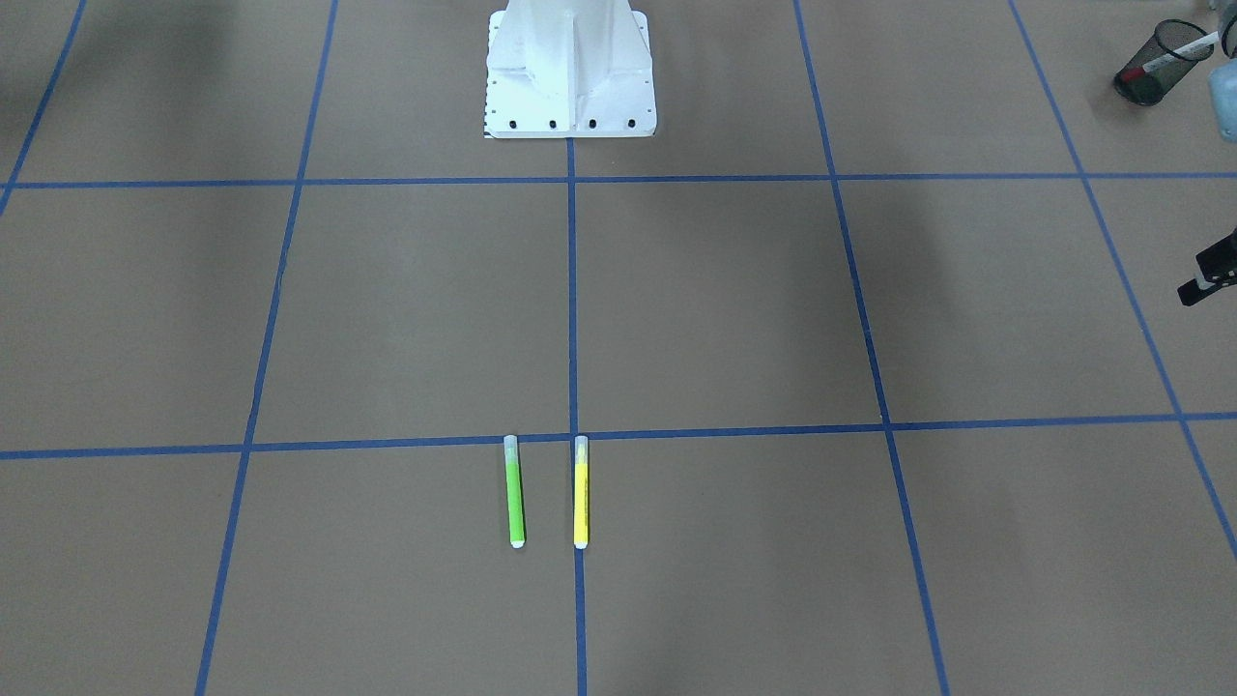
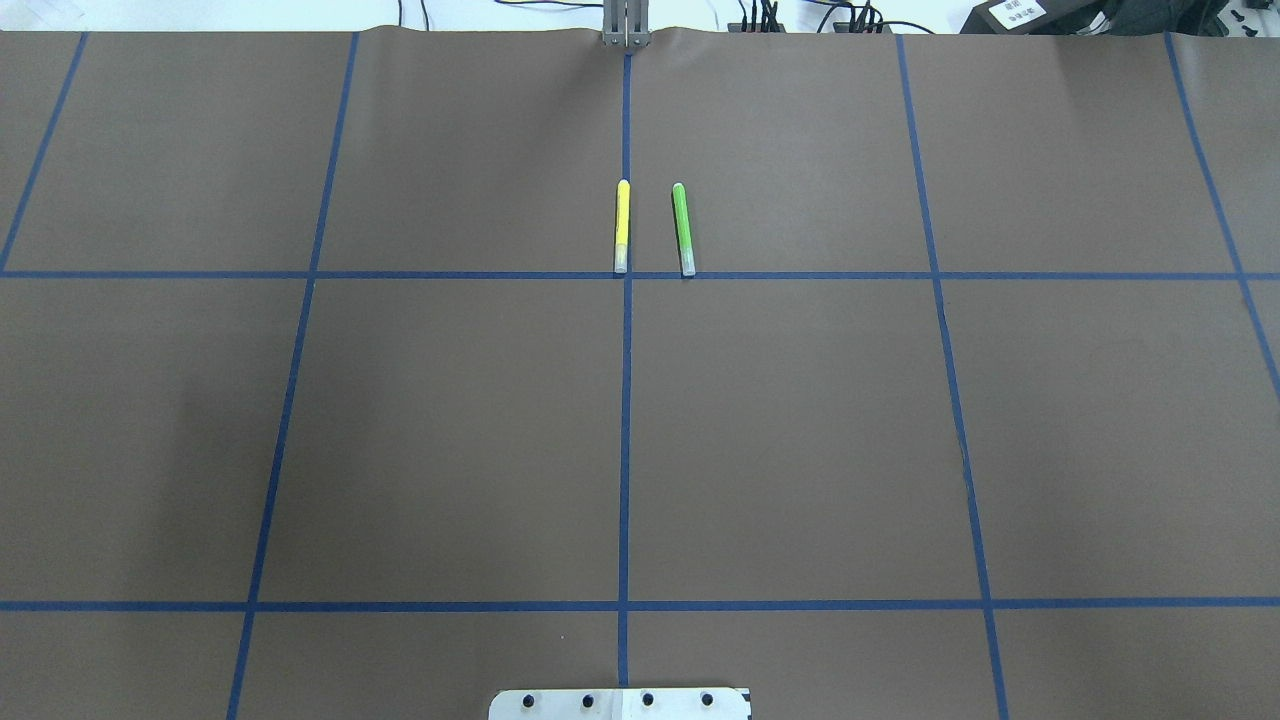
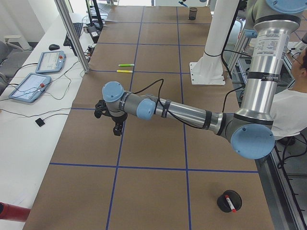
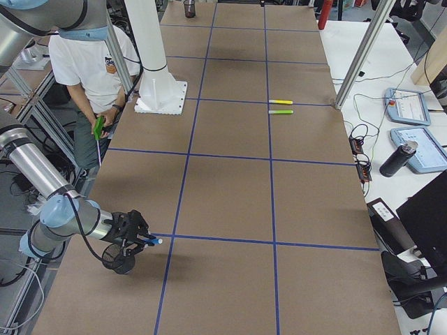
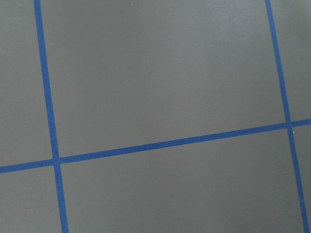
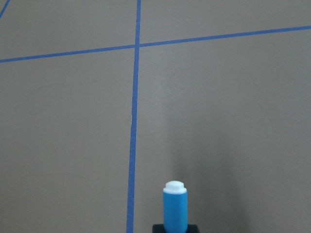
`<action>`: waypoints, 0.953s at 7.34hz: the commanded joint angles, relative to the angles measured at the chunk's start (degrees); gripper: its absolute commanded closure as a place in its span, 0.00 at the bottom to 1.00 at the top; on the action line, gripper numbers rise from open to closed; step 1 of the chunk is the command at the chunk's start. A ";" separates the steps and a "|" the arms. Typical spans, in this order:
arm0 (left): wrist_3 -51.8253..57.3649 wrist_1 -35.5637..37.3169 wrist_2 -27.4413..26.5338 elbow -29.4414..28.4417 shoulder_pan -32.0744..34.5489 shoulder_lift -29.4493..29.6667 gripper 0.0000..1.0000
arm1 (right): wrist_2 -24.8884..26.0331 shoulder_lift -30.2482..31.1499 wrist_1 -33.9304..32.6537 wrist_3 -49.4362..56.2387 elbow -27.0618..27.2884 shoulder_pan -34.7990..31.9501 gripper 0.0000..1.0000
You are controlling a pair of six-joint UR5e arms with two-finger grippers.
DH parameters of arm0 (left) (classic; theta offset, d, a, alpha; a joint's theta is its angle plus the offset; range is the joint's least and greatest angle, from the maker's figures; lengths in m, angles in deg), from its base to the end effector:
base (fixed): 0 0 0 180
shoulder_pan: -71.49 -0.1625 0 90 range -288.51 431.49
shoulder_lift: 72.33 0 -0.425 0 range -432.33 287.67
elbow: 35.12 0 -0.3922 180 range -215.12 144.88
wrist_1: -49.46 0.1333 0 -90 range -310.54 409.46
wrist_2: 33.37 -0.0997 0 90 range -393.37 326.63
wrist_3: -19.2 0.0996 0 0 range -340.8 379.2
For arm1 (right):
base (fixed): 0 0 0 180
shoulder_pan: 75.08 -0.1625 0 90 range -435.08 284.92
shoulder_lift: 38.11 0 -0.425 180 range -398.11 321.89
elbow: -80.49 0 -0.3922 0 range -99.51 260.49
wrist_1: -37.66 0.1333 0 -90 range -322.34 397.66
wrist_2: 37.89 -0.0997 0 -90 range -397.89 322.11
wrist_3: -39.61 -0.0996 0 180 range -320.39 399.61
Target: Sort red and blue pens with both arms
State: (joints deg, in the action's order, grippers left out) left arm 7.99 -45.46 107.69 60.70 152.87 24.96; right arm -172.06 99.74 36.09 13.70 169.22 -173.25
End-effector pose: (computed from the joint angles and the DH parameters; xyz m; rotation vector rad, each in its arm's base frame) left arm 0.0272 -0.5522 0.5238 0.1369 0.9205 0.0983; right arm 0.0723 -0.0543 0.7364 0.5296 -0.8318 0.2818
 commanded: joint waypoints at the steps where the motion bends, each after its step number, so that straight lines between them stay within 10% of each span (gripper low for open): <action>1: -0.31 0.00 0.00 0.24 0.00 0.00 0.08 | -1.61 1.98 5.86 1.65 -4.09 -2.80 1.00; 7: -0.31 0.00 0.00 0.24 0.00 -0.09 0.08 | -3.02 2.78 6.32 10.95 -4.18 -18.95 1.00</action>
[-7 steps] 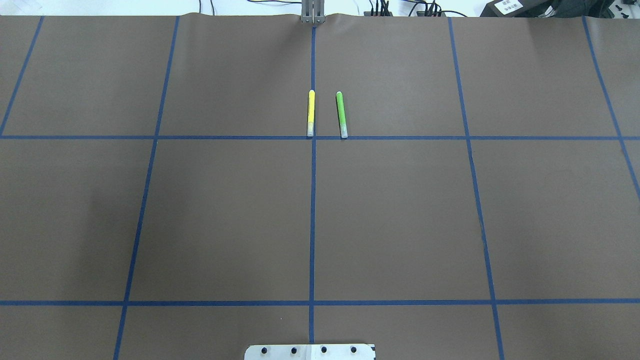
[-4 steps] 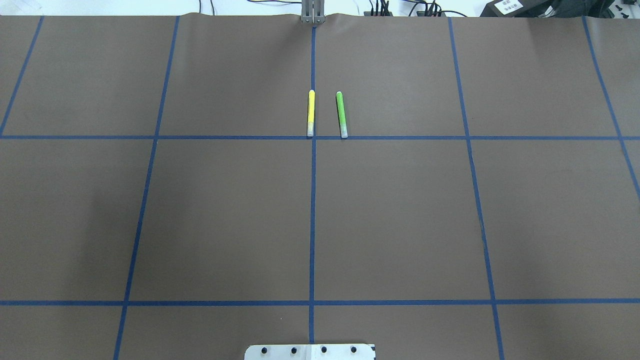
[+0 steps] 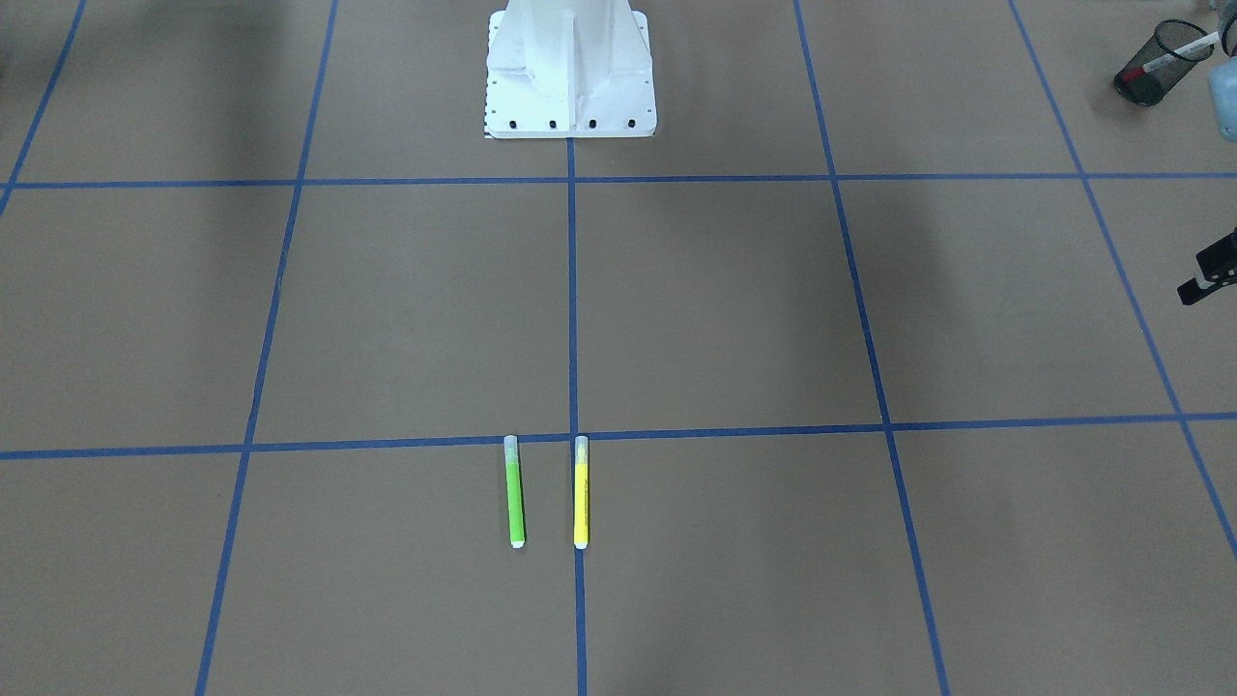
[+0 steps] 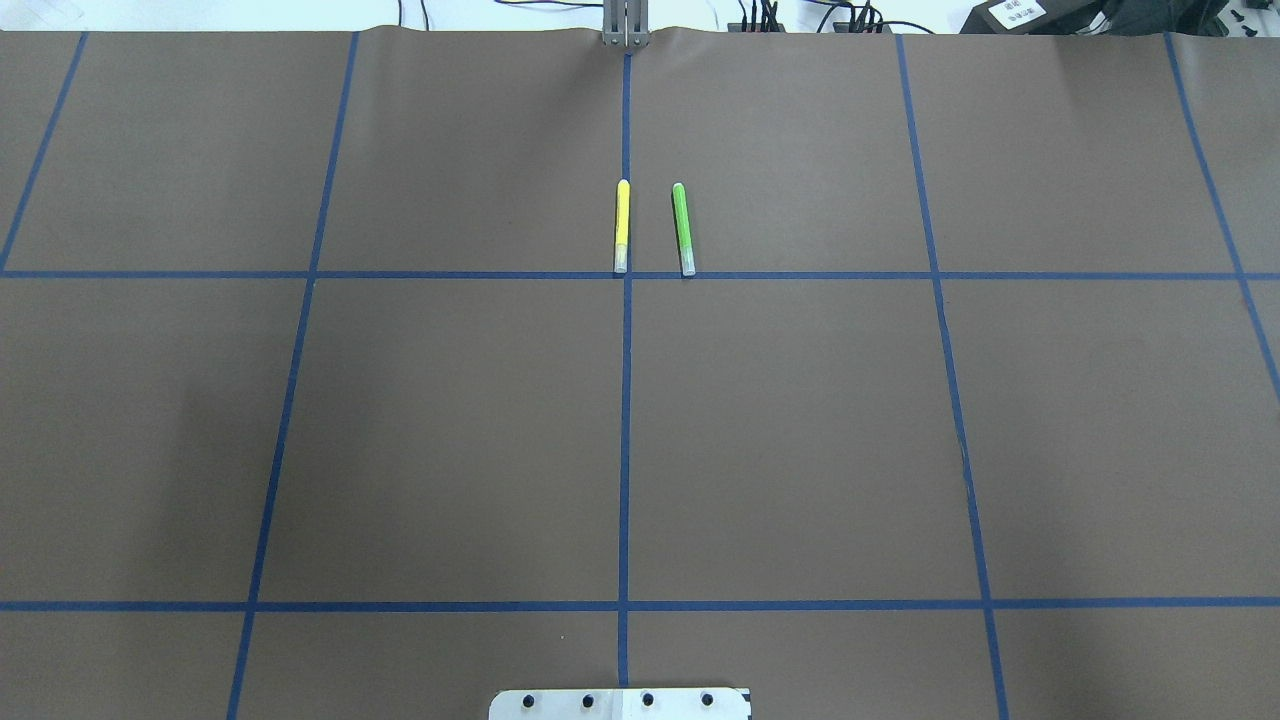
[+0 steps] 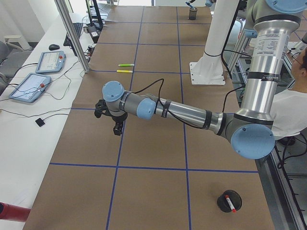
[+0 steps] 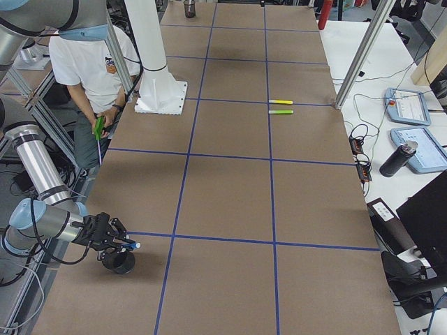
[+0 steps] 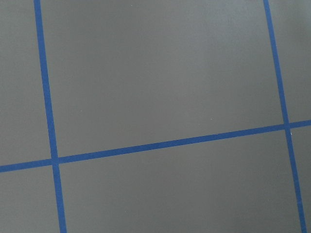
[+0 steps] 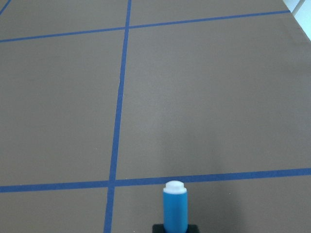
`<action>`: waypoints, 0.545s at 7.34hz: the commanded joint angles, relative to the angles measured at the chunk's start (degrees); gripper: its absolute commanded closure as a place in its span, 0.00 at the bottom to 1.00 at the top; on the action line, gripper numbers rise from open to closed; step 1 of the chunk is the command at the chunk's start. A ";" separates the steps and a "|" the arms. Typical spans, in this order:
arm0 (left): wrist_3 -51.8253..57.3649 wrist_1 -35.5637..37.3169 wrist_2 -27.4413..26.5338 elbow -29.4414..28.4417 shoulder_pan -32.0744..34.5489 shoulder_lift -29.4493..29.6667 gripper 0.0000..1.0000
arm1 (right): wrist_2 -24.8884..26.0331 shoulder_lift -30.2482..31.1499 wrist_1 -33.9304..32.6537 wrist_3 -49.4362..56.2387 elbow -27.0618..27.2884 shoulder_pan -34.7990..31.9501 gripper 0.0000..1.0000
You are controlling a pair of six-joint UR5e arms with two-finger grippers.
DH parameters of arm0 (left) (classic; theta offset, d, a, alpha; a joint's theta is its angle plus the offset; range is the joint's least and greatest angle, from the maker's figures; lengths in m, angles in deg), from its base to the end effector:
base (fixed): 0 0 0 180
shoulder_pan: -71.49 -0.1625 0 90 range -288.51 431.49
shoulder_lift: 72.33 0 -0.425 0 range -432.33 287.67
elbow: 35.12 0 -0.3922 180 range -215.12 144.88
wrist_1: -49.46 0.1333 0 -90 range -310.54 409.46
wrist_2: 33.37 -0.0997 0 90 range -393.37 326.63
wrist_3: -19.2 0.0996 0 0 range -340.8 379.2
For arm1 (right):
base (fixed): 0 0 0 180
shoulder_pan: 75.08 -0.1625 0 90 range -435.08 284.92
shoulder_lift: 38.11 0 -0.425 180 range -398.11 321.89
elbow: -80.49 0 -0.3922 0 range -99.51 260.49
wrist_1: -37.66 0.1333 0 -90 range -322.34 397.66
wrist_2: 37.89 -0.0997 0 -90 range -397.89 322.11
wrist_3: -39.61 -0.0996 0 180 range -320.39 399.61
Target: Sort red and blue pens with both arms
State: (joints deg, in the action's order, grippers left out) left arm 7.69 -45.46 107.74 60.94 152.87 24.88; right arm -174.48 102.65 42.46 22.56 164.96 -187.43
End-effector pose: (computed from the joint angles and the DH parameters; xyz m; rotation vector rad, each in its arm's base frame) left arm 0.0272 -0.5515 0.5224 0.1369 0.9220 0.0948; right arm 0.0598 0.0147 0.7491 0.6712 -0.7533 0.3558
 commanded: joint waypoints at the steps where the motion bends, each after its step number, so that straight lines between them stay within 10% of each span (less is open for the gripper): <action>1: 0.00 0.00 0.04 0.00 0.00 -0.01 0.08 | -0.69 -0.13 -0.06 3.07 0.08 -6.72 1.00; 4: 0.00 0.00 0.04 0.09 0.00 -0.01 0.08 | -1.04 -0.13 -0.24 6.51 -0.09 -13.58 1.00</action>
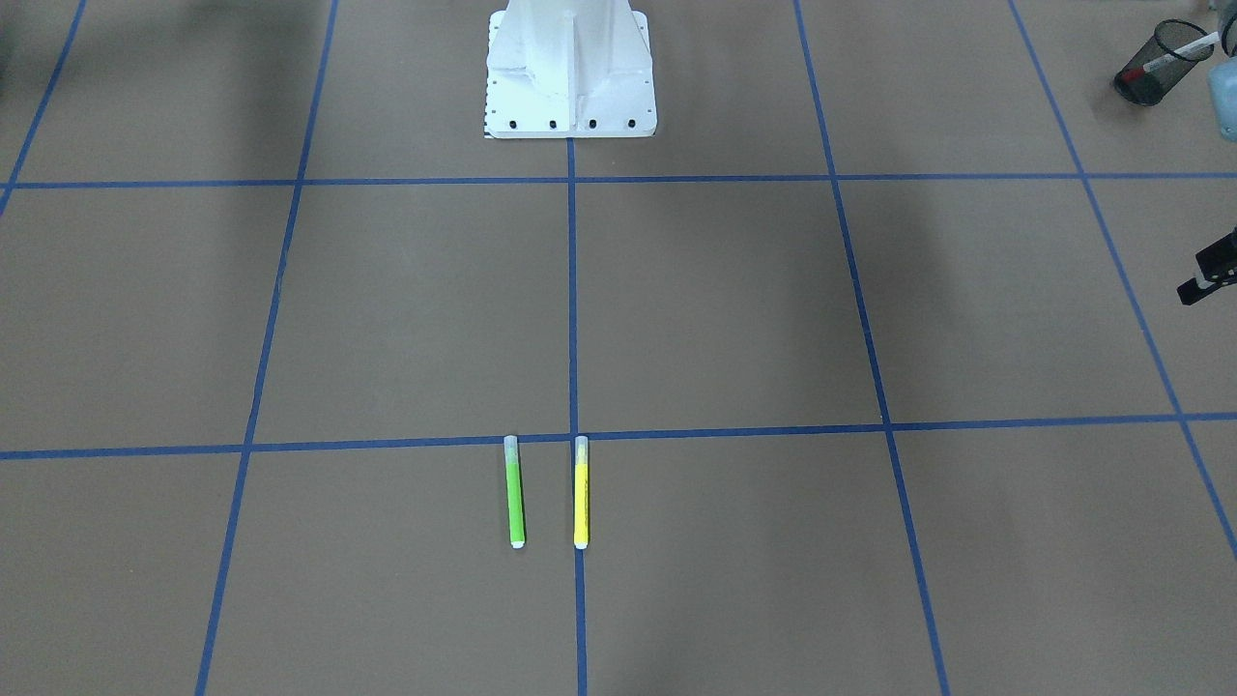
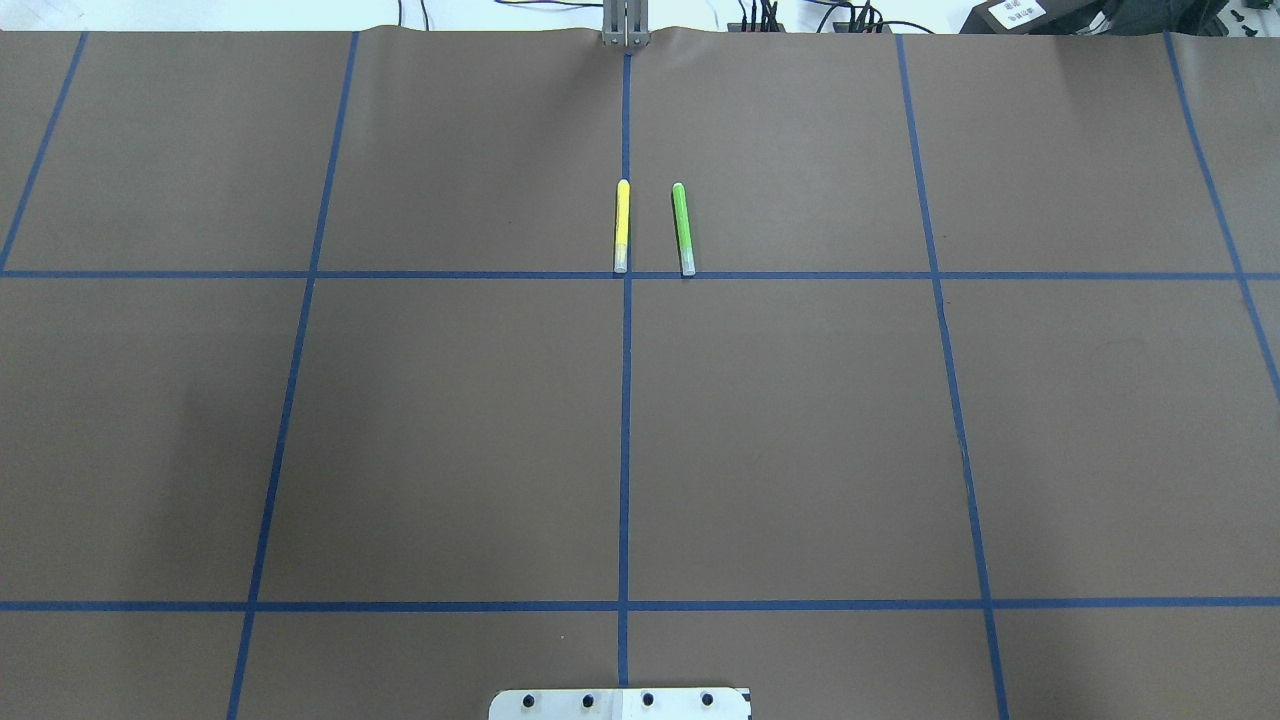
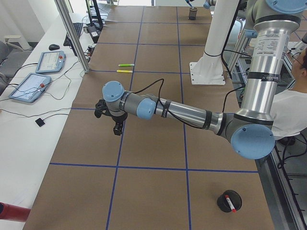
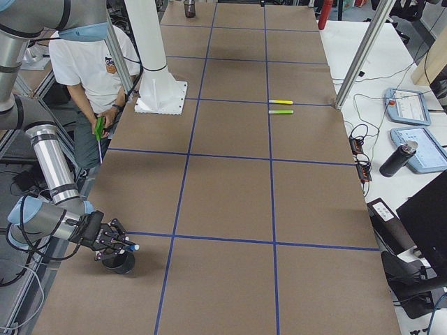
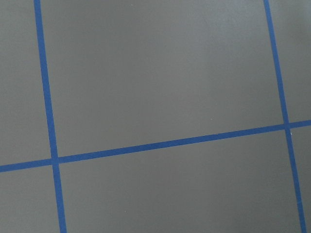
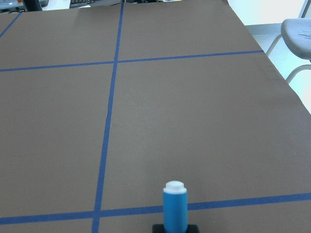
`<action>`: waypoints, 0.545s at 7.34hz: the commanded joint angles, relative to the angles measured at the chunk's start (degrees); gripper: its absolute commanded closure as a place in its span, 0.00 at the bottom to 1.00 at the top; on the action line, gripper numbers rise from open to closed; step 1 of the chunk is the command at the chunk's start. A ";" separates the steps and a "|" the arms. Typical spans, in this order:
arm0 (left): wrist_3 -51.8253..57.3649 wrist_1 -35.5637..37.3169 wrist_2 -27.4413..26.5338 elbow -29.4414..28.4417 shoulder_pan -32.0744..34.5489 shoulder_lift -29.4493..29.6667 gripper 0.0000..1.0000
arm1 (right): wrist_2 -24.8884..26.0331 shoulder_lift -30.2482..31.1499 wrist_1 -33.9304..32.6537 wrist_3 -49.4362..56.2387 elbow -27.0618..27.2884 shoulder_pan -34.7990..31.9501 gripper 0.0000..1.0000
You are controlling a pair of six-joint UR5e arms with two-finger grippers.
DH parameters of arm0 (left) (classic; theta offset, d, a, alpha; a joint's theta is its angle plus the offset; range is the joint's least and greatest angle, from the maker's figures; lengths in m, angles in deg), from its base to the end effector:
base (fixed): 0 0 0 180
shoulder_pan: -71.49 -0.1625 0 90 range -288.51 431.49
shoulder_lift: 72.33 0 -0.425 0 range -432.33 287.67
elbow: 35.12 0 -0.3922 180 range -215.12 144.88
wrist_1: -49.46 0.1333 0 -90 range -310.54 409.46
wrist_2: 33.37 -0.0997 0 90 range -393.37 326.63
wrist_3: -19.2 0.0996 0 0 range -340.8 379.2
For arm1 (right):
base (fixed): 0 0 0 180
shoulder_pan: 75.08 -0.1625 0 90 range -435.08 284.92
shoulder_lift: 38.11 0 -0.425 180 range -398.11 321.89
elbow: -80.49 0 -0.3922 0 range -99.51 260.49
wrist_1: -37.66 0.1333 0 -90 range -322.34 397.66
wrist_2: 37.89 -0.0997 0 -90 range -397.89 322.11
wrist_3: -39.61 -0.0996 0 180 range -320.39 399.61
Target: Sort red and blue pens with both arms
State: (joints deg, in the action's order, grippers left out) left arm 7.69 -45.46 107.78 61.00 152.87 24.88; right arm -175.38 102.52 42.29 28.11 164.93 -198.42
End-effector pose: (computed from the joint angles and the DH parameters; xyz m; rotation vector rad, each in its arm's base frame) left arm 0.0272 -0.5514 0.5218 0.1377 0.9228 0.0954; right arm 0.0553 0.0249 0.7487 0.7751 -0.6663 0.4363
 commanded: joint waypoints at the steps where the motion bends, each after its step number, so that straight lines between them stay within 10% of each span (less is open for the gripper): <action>1: -0.09 0.00 0.00 0.12 0.00 0.00 0.08 | -1.36 0.00 -0.06 1.13 -0.15 -4.26 1.00; 4: -0.70 0.18 0.09 0.91 0.00 -0.09 0.08 | -2.60 -0.27 -0.06 5.42 -1.47 -9.28 1.00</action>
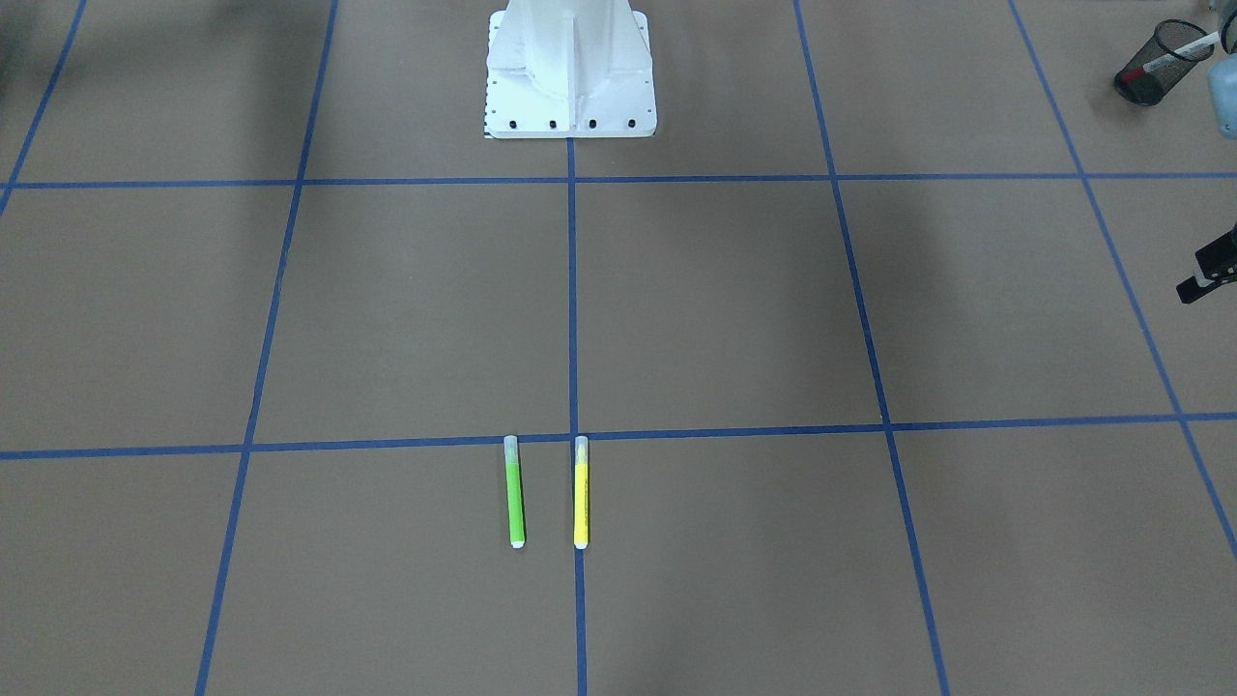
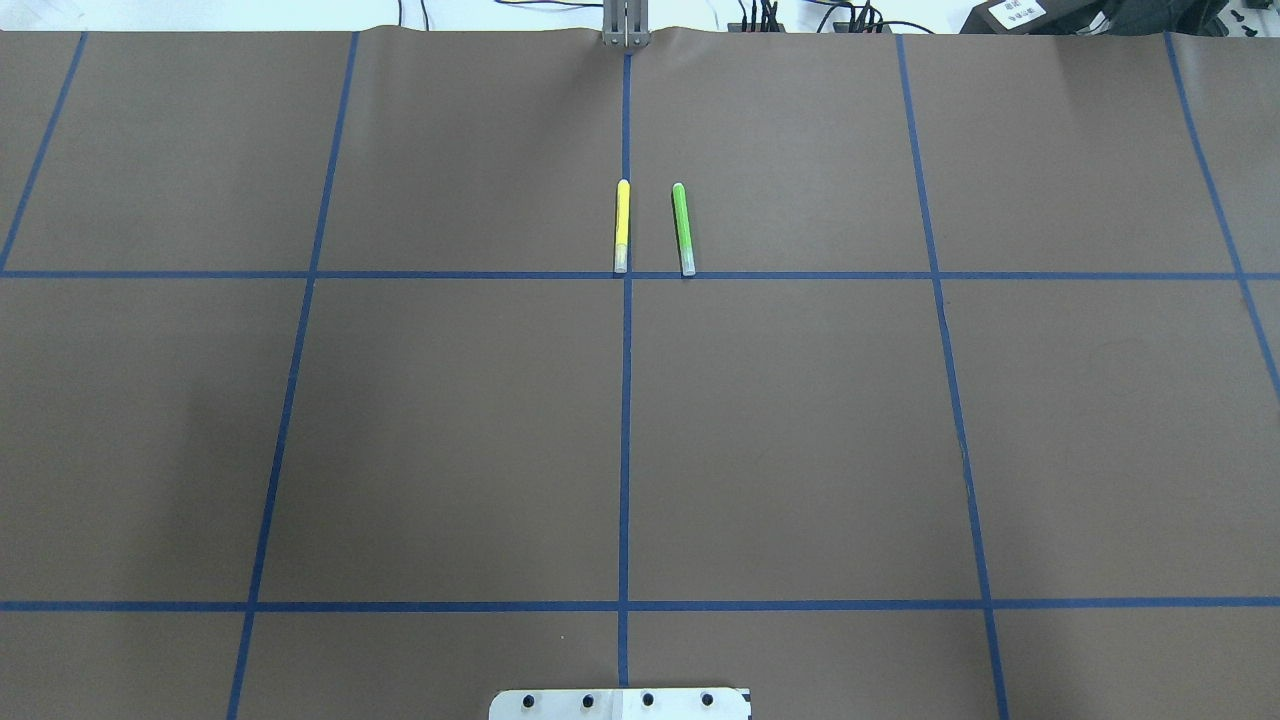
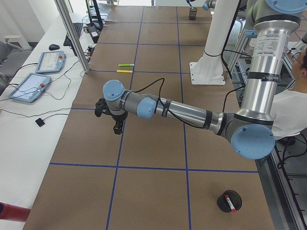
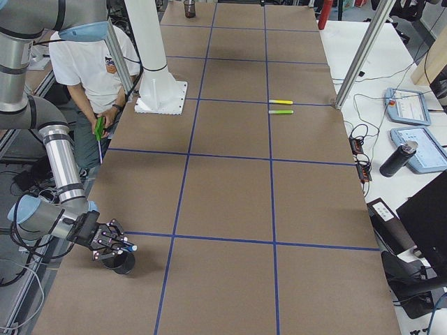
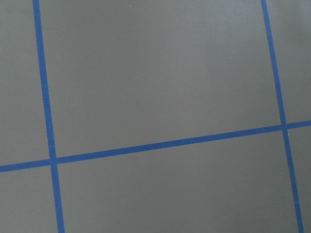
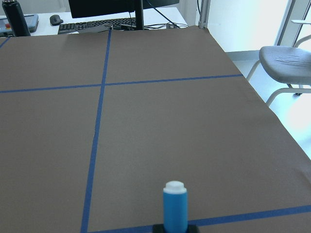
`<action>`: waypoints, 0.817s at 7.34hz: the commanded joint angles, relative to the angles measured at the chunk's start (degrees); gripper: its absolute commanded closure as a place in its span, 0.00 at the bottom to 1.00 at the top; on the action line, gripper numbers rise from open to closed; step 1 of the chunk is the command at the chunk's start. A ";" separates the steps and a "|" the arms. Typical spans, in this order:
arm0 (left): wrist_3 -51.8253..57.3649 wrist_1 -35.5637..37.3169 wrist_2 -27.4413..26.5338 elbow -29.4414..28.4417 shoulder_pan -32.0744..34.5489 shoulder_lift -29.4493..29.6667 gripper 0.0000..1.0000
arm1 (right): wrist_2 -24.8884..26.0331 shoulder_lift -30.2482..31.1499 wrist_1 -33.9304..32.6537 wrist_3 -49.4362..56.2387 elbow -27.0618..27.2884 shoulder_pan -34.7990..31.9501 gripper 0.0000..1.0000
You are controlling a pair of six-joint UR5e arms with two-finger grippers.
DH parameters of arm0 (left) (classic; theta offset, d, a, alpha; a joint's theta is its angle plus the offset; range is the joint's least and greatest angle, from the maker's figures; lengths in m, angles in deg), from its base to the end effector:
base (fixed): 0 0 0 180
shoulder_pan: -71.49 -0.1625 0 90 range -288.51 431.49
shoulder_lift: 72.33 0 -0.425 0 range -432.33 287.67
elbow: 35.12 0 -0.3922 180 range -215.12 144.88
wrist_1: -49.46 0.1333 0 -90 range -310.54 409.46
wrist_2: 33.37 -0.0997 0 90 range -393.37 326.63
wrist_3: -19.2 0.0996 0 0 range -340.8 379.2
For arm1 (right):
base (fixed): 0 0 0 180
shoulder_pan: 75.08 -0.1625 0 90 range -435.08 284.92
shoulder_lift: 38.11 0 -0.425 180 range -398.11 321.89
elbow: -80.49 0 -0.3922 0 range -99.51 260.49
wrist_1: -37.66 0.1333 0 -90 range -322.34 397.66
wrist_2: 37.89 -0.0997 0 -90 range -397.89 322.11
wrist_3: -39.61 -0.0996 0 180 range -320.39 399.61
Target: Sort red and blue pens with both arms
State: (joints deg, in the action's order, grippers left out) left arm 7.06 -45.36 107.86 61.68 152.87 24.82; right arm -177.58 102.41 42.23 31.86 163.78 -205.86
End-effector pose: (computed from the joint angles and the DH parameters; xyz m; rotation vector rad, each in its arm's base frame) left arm 0.0271 -0.5501 0.5166 0.1407 0.9259 0.0895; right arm 0.0451 0.0355 0.7533 0.8283 -0.6324 0.4878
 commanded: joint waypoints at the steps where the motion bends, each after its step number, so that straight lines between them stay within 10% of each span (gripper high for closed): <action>1: -0.08 0.08 0.01 0.23 0.00 -0.03 0.08 | -0.49 -0.16 0.00 2.12 -0.41 -3.42 1.00; 6: -0.08 0.08 0.45 0.41 0.00 -0.12 0.08 | -2.51 -0.16 0.09 7.04 -3.57 -8.17 1.00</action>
State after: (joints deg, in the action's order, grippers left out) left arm 6.98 -45.29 108.30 62.08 152.87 24.70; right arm -179.69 102.29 42.28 37.29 161.11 -212.55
